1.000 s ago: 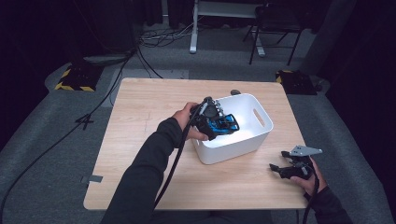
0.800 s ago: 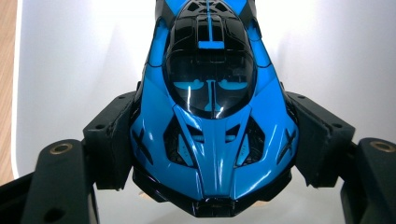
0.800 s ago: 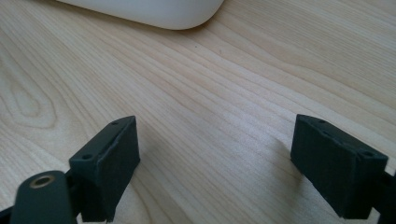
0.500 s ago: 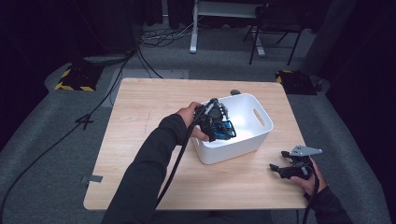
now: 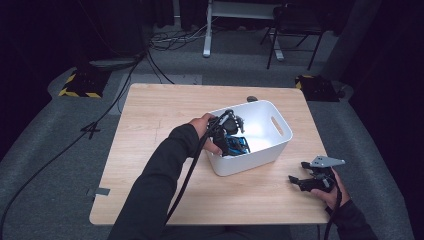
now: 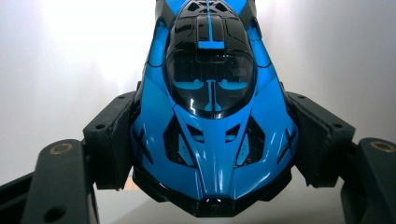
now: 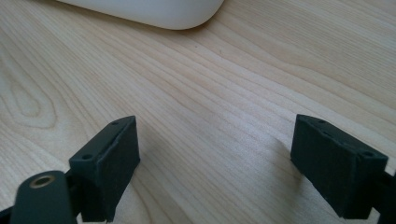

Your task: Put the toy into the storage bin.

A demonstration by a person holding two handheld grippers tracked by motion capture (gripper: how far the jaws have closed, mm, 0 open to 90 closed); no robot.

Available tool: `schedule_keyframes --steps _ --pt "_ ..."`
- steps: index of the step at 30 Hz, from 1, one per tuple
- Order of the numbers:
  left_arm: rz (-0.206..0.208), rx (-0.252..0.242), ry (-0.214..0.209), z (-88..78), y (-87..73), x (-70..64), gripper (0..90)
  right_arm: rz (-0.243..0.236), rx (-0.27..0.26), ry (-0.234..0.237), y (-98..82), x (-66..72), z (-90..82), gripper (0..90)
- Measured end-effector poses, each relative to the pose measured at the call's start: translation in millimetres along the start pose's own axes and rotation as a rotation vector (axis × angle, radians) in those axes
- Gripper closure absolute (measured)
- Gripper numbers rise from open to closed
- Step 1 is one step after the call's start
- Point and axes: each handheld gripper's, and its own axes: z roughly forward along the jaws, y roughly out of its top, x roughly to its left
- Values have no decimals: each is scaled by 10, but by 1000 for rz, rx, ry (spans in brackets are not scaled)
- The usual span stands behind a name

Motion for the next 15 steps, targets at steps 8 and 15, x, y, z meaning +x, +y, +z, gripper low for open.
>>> schedule_keyframes --steps 8,15 --pt "-11 7 -13 25 -8 -35 257 1 0 0 0 1 0 155" --pt "-27 -21 -21 -3 -32 -28 251 0 0 0 0 0 0 155"
